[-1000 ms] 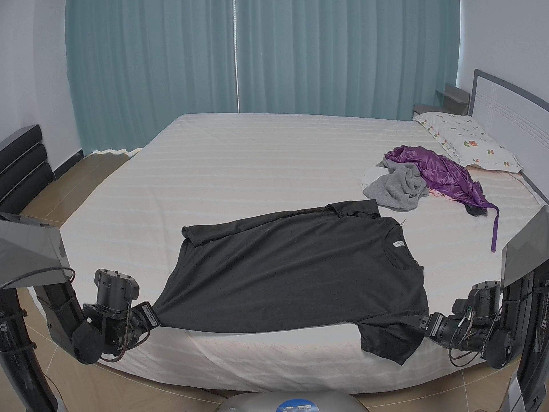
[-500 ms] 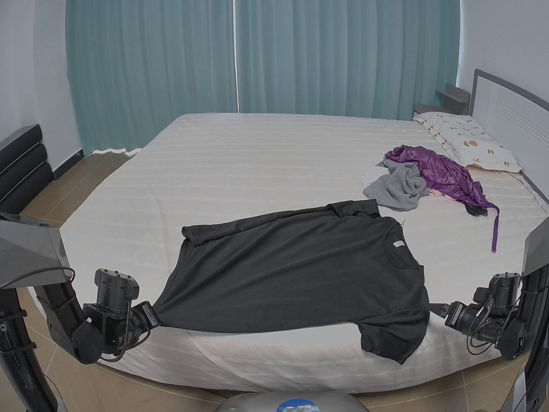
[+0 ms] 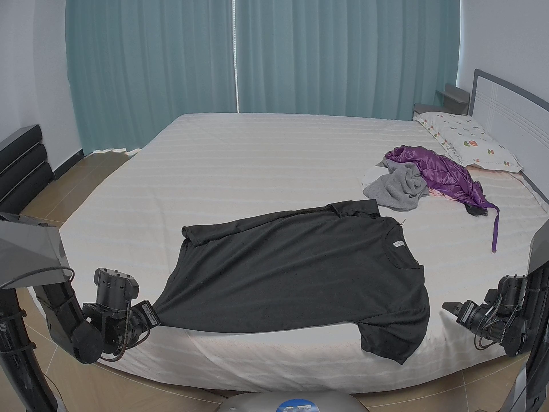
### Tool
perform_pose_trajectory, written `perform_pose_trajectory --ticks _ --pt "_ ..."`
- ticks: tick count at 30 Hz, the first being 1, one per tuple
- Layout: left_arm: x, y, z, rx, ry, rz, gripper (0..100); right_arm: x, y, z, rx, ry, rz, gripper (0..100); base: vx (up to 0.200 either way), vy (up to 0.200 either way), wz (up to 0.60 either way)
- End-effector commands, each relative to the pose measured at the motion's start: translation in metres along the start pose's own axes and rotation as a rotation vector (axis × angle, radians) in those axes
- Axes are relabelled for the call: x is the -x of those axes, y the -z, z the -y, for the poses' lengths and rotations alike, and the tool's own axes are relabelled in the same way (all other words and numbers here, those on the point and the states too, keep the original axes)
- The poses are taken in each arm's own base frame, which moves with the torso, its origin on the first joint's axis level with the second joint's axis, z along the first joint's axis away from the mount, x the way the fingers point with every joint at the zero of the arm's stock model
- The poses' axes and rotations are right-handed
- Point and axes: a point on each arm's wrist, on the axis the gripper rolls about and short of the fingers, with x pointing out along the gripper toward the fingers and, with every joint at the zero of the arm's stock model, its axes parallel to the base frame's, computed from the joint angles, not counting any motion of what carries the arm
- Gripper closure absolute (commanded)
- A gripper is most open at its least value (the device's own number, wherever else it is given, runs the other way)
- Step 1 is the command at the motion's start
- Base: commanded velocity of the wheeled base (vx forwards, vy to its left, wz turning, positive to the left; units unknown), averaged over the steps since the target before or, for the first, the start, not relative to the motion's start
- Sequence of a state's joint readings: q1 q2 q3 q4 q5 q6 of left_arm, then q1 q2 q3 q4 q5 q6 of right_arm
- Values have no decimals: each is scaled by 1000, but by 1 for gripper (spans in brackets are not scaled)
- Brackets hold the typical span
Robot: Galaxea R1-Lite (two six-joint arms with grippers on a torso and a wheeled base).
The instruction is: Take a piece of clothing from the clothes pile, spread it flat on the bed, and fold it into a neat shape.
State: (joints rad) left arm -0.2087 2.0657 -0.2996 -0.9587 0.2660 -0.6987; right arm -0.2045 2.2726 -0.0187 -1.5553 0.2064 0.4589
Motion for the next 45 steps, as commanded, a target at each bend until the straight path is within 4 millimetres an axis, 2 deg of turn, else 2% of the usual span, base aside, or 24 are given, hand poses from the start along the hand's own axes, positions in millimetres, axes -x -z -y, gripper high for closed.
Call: perform_pose_trajectory --ticks 1,11,18,28,29,34,39,43,45 --pt "0 0 0 1 1 2 100 -9 7 10 -22 34 -40 100 0 0 0" --pt "0 -1 0 2 2 4 100 -10 7 18 -19 64 -43 100 0 0 0" --pt "0 -1 0 1 3 6 100 -4 -1 34 -1 114 -7 100 0 0 0" --pt "0 -1 0 2 2 6 100 5 -6 29 15 98 22 100 0 0 0" --pt "0 -1 0 2 2 6 100 6 -4 28 17 89 12 0 0 0 0" --pt "1 -1 0 2 2 6 100 10 -9 23 20 59 42 0 0 0 0" --pt "1 -1 0 1 5 5 100 29 -27 3 -3 -62 134 0 0 0 0" --pt "1 -1 0 2 3 4 100 37 -24 -16 -26 -139 102 0 0 0 0" --pt "1 -1 0 2 3 4 100 40 -16 -27 -16 -167 33 0 0 0 0"
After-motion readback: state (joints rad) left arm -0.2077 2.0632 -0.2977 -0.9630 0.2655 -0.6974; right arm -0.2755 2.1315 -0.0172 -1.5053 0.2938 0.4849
